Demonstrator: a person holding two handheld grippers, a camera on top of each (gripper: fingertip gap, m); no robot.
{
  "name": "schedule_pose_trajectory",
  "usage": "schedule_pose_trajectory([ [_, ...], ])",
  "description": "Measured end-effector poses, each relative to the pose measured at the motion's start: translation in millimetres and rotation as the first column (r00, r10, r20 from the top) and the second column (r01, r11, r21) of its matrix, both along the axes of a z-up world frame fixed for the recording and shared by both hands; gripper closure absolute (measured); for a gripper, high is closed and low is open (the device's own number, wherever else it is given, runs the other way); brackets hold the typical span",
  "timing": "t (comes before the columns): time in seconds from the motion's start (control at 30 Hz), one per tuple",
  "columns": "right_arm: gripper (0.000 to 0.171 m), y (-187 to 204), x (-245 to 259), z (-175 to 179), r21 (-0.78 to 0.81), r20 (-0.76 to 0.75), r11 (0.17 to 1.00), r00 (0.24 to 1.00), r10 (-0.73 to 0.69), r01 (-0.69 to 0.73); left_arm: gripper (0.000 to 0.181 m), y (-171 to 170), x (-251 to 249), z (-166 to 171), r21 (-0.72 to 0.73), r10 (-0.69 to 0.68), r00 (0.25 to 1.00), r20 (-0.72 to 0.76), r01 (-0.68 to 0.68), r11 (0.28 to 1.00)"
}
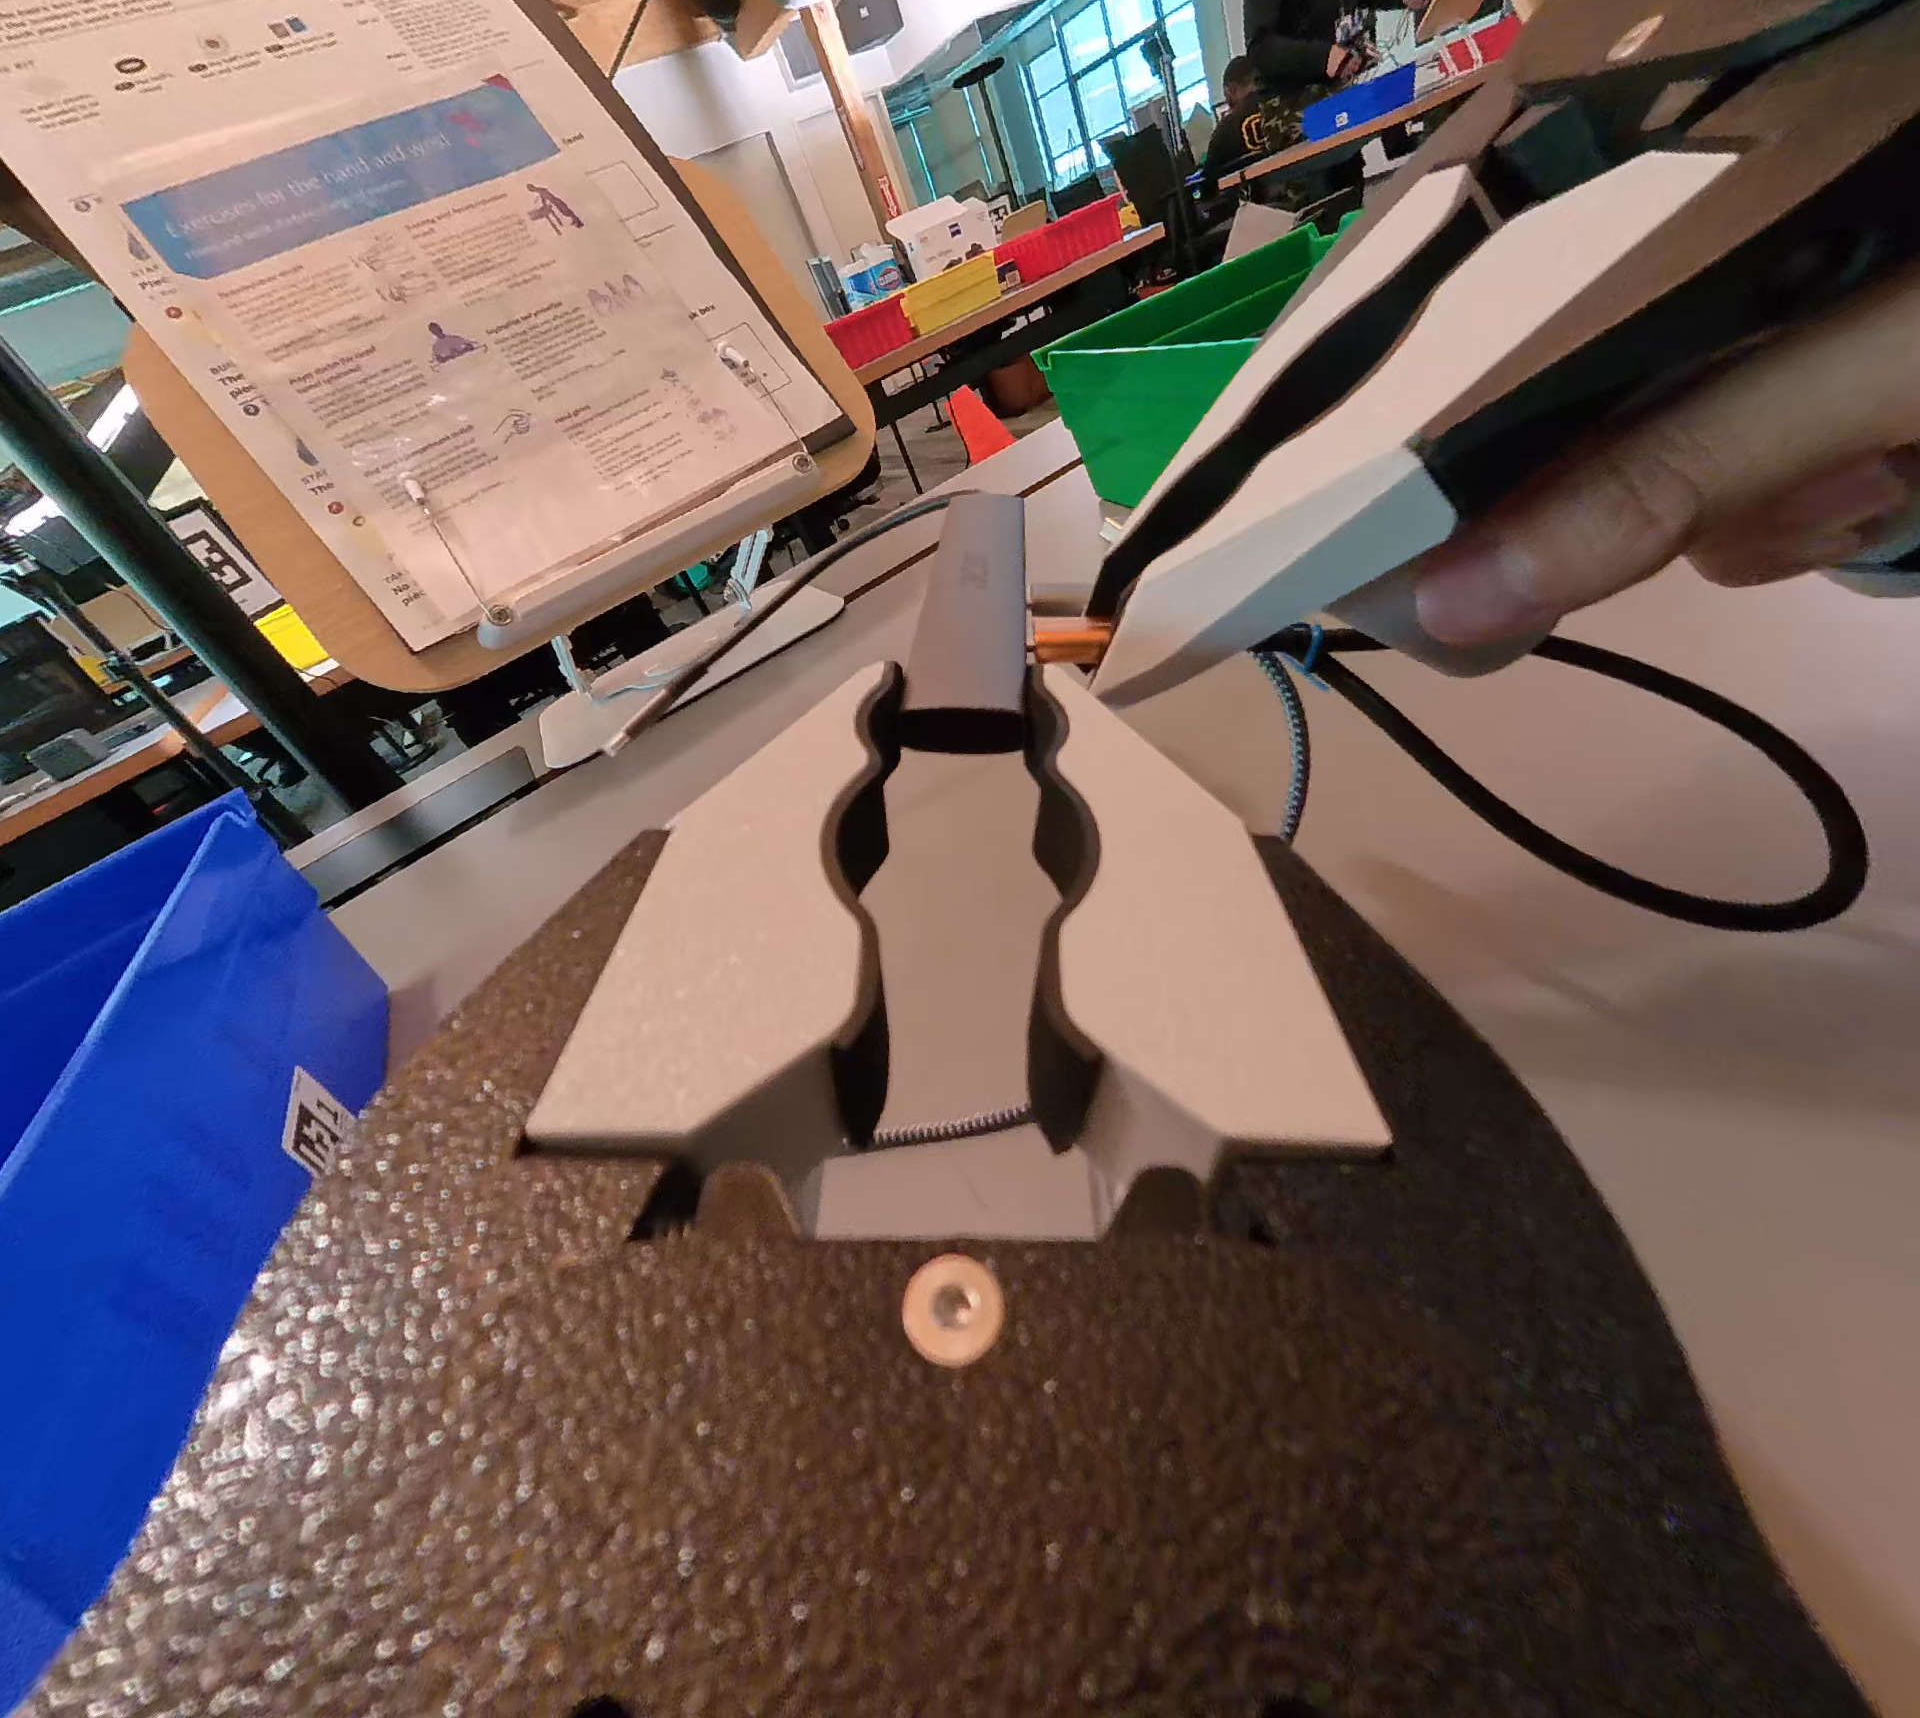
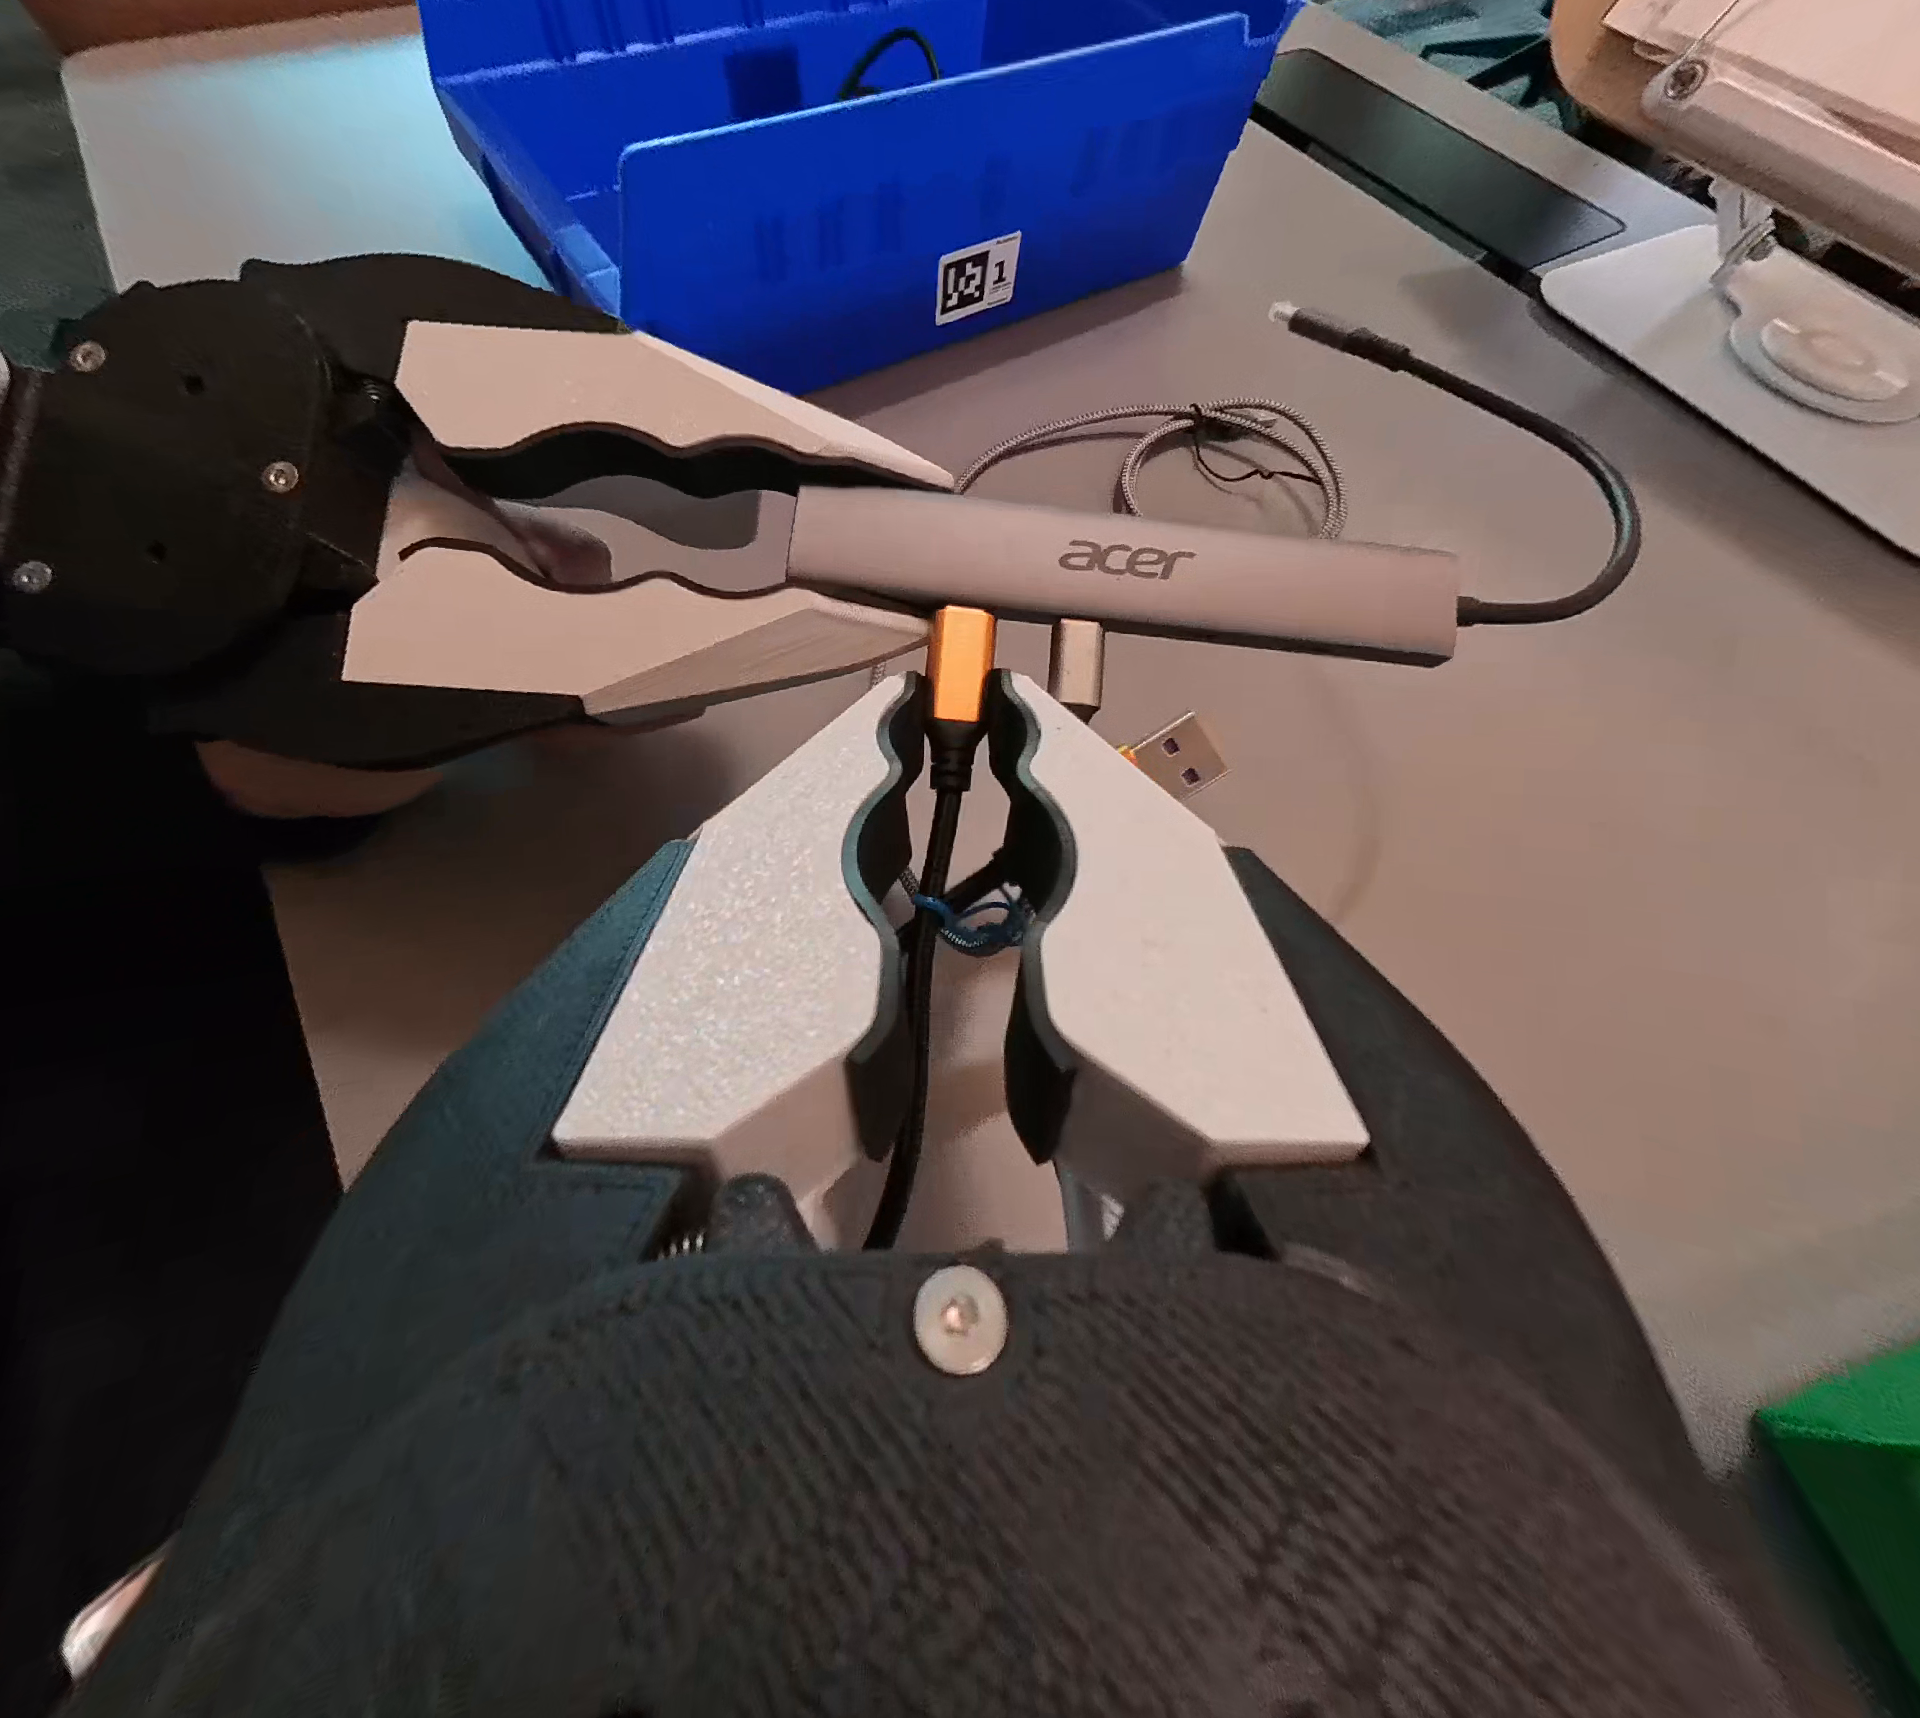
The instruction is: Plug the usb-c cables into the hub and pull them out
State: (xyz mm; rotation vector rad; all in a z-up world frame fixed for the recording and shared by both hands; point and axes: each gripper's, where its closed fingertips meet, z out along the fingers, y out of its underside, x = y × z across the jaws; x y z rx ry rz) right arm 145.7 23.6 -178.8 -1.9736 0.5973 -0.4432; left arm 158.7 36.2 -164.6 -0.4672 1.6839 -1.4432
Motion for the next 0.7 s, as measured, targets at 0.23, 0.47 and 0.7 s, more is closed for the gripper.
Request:
schedule_pose_trajectory([
  [0.23, 0.159, -2, -1, -1, -0.013, -0.009, 1.000, 1.000, -0.002, 0.002, 0.160, -1, -1, -1, 0.026, 0.004, 1.000, 0.014, -0.004, 1.000],
  [0.47, 0.160, -5, -3, -4, -0.112, 0.009, 0.994, 1.000, -0.016, 0.017, 0.160, -3, -2, -3, 0.045, -0.002, 1.000, 0.018, 0.001, 0.999],
  [0.7, 0.159, -5, -3, -7, -0.075, -0.040, 0.997, 0.999, 0.001, -0.004, 0.160, -4, -3, -6, 0.071, 0.003, 1.000, 0.025, -0.004, 0.997],
])
